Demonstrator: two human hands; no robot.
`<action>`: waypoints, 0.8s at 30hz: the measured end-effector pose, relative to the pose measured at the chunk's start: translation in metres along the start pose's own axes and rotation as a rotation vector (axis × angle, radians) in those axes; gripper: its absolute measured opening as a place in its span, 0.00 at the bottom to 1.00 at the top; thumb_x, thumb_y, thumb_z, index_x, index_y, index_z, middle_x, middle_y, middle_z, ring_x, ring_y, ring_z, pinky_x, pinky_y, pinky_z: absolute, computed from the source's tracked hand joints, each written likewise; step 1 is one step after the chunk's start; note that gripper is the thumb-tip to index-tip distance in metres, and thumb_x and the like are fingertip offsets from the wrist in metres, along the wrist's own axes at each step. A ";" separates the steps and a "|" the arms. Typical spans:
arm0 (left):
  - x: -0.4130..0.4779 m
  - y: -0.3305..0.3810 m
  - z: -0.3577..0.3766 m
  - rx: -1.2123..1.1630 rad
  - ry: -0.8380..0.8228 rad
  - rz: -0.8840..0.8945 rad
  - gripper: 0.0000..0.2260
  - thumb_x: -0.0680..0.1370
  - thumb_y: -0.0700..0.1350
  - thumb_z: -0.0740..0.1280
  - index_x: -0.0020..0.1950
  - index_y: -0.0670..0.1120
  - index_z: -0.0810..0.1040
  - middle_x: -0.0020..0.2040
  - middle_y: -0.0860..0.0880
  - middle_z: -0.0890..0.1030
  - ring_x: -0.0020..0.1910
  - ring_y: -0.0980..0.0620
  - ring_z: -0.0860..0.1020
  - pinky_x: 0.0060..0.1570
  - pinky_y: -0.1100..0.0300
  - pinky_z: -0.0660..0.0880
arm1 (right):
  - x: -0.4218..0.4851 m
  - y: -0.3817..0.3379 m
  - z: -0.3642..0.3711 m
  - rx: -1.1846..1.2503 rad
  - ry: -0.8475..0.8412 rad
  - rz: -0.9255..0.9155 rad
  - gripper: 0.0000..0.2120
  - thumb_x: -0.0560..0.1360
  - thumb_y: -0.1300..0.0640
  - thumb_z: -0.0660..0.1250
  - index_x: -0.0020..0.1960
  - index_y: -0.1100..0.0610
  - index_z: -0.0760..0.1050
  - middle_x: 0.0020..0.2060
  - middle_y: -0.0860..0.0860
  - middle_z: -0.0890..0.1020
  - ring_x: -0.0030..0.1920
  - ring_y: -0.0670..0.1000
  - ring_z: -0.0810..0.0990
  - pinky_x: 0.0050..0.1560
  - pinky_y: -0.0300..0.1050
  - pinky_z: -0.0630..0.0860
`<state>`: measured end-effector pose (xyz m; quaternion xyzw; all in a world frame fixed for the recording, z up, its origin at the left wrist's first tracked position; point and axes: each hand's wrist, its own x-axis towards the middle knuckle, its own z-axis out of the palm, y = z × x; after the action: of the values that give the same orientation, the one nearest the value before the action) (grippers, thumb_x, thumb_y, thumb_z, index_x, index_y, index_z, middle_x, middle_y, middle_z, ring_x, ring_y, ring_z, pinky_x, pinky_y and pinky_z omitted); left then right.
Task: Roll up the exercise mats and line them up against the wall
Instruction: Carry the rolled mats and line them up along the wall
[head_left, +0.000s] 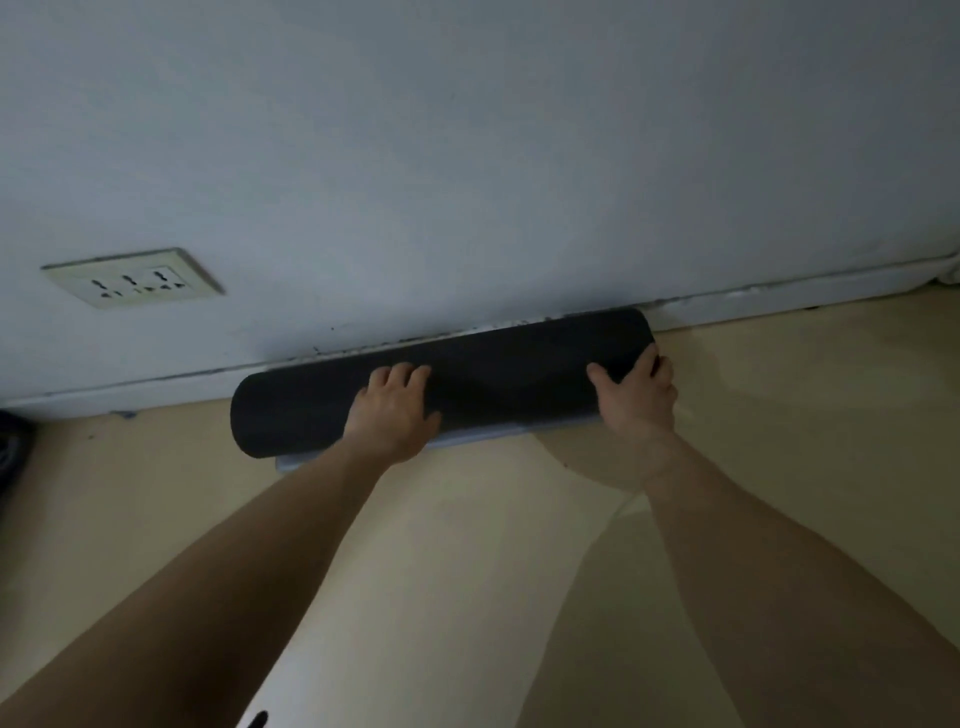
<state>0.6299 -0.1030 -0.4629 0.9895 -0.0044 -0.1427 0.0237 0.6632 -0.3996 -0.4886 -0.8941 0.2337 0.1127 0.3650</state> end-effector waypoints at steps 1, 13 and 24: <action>-0.001 -0.009 0.005 0.004 0.030 -0.044 0.33 0.78 0.58 0.65 0.79 0.47 0.59 0.77 0.43 0.63 0.74 0.38 0.60 0.68 0.42 0.67 | 0.004 0.000 0.006 0.004 0.015 0.002 0.47 0.77 0.34 0.62 0.82 0.56 0.41 0.81 0.57 0.50 0.77 0.63 0.54 0.73 0.62 0.62; -0.028 -0.125 0.052 -0.801 0.364 -0.981 0.41 0.79 0.60 0.66 0.80 0.39 0.51 0.75 0.35 0.60 0.70 0.28 0.64 0.70 0.39 0.62 | 0.030 0.009 0.025 0.292 0.167 0.062 0.49 0.71 0.41 0.75 0.80 0.57 0.51 0.74 0.61 0.64 0.72 0.64 0.65 0.71 0.59 0.66; -0.012 -0.154 0.075 -1.058 0.503 -0.979 0.56 0.59 0.66 0.81 0.76 0.41 0.59 0.72 0.40 0.67 0.70 0.38 0.69 0.71 0.44 0.67 | 0.035 0.018 0.025 0.231 0.152 0.034 0.53 0.67 0.35 0.76 0.80 0.56 0.54 0.72 0.59 0.66 0.69 0.63 0.71 0.67 0.57 0.71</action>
<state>0.5975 0.0471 -0.5389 0.7380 0.5092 0.1098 0.4289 0.6838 -0.4054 -0.5303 -0.8480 0.2872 0.0230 0.4448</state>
